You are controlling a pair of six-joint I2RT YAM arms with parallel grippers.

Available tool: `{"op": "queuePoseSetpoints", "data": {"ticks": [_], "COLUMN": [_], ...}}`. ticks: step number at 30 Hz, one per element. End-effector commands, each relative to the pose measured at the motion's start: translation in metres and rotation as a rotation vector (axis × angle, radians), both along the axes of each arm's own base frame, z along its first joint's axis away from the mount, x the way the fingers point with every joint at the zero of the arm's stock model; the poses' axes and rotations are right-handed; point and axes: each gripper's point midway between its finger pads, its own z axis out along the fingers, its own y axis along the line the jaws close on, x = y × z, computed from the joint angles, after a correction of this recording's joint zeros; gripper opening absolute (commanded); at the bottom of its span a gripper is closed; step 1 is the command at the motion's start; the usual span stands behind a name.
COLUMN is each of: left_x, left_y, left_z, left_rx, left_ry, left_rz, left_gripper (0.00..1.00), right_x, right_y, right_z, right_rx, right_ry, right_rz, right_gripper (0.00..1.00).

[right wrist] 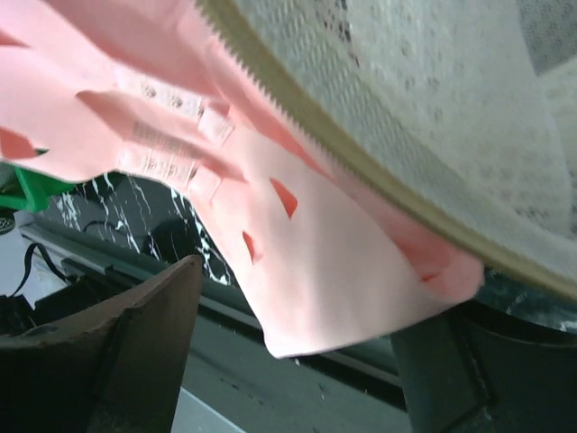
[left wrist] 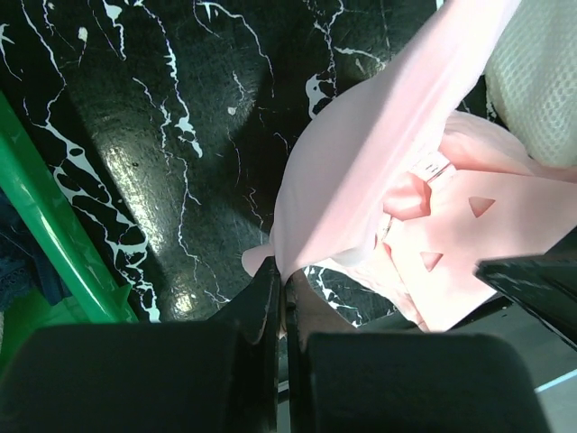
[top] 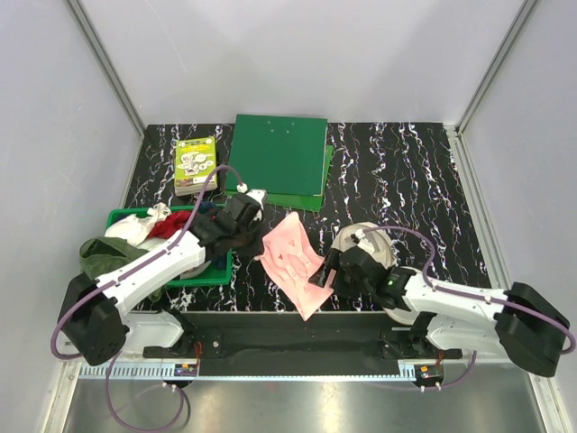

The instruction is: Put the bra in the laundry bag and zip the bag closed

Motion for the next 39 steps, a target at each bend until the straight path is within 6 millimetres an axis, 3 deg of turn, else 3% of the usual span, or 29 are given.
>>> {"op": "queuePoseSetpoints", "data": {"ticks": [1, 7, 9, 12, 13, 21, 27, 31, 35, 39], "left_x": [0.005, 0.003, 0.002, -0.005, -0.006, -0.031, -0.047, -0.055, -0.054, -0.053], "left_y": [-0.002, 0.010, 0.012, 0.012, 0.011, -0.015, -0.035, -0.059, -0.071, -0.077], "left_z": [0.015, 0.014, 0.016, 0.015, 0.017, 0.005, -0.007, -0.013, -0.026, -0.021], "left_rx": [-0.054, -0.020, -0.019, -0.018, -0.014, 0.005, 0.009, -0.080, -0.082, -0.115], "left_ry": [-0.060, -0.089, -0.105, -0.116, -0.128, -0.096, -0.063, -0.014, 0.016, 0.007], "left_rz": [0.015, 0.037, 0.047, 0.040, 0.042, -0.006, -0.057, -0.118, -0.138, -0.148], "left_gripper": [0.00, 0.00, 0.00, 0.00, 0.00, 0.00, 0.00, 0.00, 0.01, 0.08], "right_x": [0.029, 0.044, 0.046, 0.050, 0.051, 0.065, 0.077, 0.078, 0.079, 0.078], "right_y": [0.021, 0.045, 0.057, 0.063, 0.063, 0.069, 0.063, 0.062, 0.061, 0.058], "right_z": [0.015, 0.018, 0.029, 0.028, 0.025, 0.019, 0.015, 0.009, 0.006, 0.004], "right_rx": [0.106, 0.092, 0.113, 0.116, 0.109, 0.086, 0.072, 0.070, 0.063, 0.055], "right_ry": [-0.081, -0.091, -0.089, -0.074, -0.069, -0.065, -0.064, -0.058, -0.062, -0.061], "right_rz": [-0.077, -0.045, -0.022, -0.034, -0.039, -0.034, -0.046, -0.027, -0.016, -0.016], "right_gripper": [0.81, 0.53, 0.47, 0.45, 0.38, 0.26, 0.24, 0.24, 0.26, 0.29]}}
